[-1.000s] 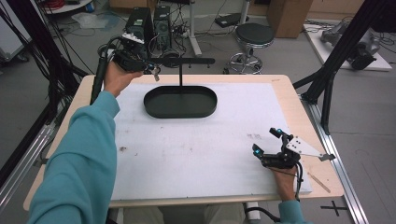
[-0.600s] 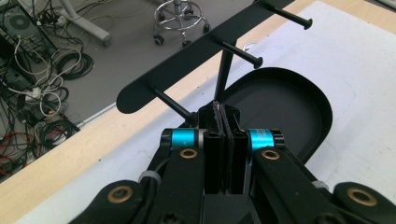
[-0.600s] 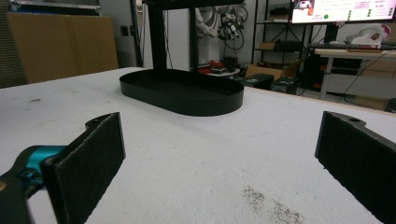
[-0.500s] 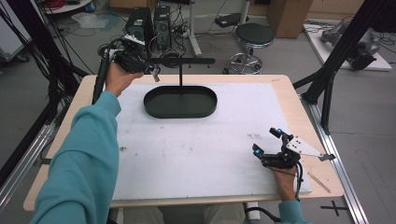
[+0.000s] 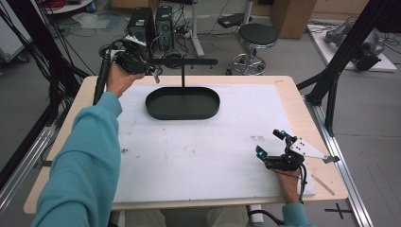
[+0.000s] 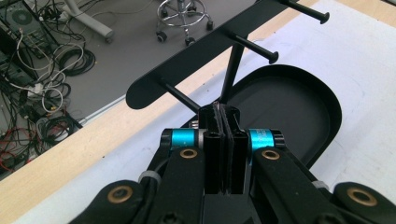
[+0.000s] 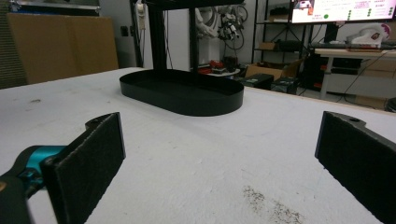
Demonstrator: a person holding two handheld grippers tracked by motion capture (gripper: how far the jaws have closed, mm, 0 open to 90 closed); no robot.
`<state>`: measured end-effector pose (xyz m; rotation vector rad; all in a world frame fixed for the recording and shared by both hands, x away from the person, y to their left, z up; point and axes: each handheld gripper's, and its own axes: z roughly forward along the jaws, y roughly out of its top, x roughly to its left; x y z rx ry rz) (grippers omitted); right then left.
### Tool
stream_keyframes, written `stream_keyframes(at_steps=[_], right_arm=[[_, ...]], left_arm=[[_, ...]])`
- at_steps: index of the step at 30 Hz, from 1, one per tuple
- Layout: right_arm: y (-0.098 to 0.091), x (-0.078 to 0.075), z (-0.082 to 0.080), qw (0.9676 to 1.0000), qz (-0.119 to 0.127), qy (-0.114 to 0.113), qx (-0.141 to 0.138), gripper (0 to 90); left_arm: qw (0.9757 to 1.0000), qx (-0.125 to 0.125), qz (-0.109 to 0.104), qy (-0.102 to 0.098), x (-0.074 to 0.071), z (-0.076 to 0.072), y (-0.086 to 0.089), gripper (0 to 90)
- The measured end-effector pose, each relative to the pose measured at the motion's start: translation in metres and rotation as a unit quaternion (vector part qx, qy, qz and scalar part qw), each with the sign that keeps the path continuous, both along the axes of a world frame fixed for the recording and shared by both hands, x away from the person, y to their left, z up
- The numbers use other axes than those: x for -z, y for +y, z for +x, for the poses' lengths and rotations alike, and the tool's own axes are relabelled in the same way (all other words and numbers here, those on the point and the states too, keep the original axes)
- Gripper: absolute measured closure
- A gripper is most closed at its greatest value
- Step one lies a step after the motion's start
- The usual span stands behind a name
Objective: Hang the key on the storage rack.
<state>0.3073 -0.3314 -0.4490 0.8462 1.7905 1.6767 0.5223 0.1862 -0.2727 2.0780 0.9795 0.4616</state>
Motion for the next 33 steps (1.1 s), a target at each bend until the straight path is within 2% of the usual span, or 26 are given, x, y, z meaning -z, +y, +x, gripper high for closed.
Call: stream_keyframes(at_steps=[12, 23, 26, 27, 28, 30, 33], right_arm=[[0.0, 0.0, 0.0, 1.0, 0.0, 0.0, 0.0, 0.7], [0.0, 0.0, 0.0, 1.0, -0.004, -0.002, 0.0, 0.7], [0.0, 0.0, 0.0, 1.0, -0.004, -0.003, 0.0, 0.7], [0.0, 0.0, 0.0, 1.0, -0.005, -0.003, 0.0, 0.7], [0.0, 0.0, 0.0, 1.0, -0.005, -0.003, 0.001, 0.7], [0.0, 0.0, 0.0, 1.0, -0.006, -0.005, 0.0, 0.7], [0.0, 0.0, 0.0, 1.0, -0.005, -0.003, 0.0, 0.7]], left_arm=[[0.9999, 0.0, -0.013, -0.003, 0.003, 0.005, 0.006, 88.2], [0.9993, -0.005, -0.019, -0.032, 0.009, 0.013, 0.01, 87.8], [0.999, -0.014, -0.011, -0.041, 0.012, 0.015, 0.012, 87.0], [0.9987, -0.018, -0.013, -0.045, 0.011, 0.016, 0.015, 88.0], [0.9982, -0.024, -0.028, -0.048, 0.011, 0.017, 0.018, 87.1], [0.9972, -0.023, -0.045, -0.055, 0.012, 0.018, 0.024, 77.6], [0.9969, -0.022, -0.033, -0.068, 0.01, 0.016, 0.027, 58.0]])
